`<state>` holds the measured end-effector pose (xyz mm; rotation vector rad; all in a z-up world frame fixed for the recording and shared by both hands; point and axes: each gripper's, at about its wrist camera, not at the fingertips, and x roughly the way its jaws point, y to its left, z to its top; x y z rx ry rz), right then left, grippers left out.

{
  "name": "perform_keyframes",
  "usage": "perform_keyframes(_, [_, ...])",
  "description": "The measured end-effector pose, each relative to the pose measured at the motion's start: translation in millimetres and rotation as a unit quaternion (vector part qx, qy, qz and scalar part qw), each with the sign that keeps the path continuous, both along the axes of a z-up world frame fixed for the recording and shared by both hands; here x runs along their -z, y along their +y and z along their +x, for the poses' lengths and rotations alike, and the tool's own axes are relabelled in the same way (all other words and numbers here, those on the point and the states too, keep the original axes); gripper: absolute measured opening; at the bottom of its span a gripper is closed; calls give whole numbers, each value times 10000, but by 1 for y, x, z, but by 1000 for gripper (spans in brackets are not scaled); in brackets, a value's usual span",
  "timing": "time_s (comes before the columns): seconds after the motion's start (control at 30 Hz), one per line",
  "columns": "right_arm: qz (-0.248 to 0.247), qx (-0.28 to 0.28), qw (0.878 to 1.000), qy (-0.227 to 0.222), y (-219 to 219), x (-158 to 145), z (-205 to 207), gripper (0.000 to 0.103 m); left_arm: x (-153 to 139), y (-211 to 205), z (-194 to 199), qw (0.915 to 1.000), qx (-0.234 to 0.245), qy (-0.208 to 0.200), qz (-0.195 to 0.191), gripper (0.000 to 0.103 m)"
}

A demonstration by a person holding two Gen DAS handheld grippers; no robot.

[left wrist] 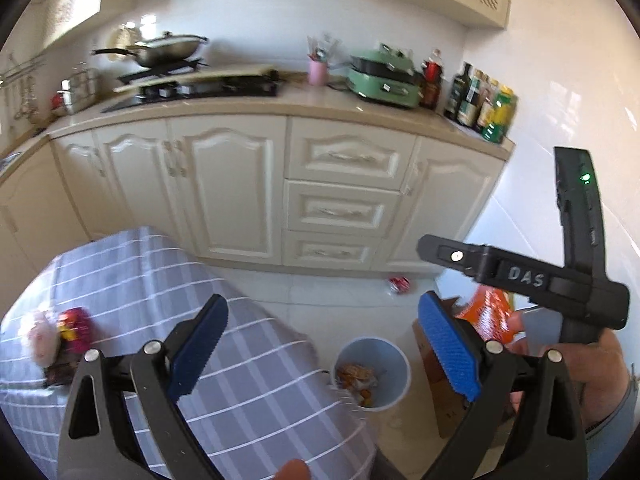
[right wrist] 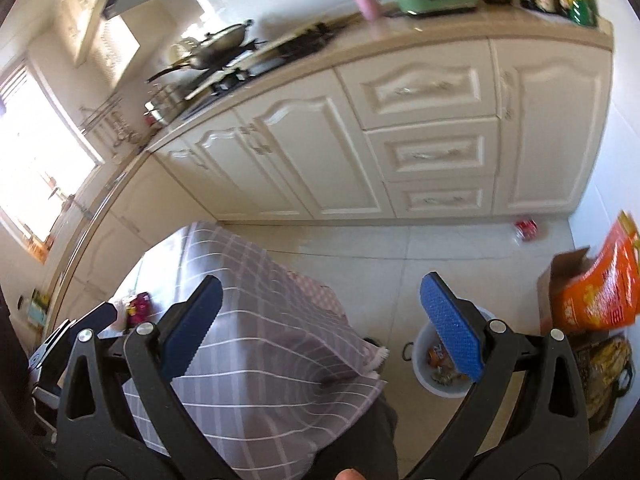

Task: Collect trash
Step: 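Move both tools back over the table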

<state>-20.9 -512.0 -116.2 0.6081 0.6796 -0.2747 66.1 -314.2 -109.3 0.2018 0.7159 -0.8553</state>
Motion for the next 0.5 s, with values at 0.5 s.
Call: perform_keyframes(0.5, [-546,-1342,9892,-239,134,-41,80,97,-11,160,32,9887,-1443,-190,-361,94])
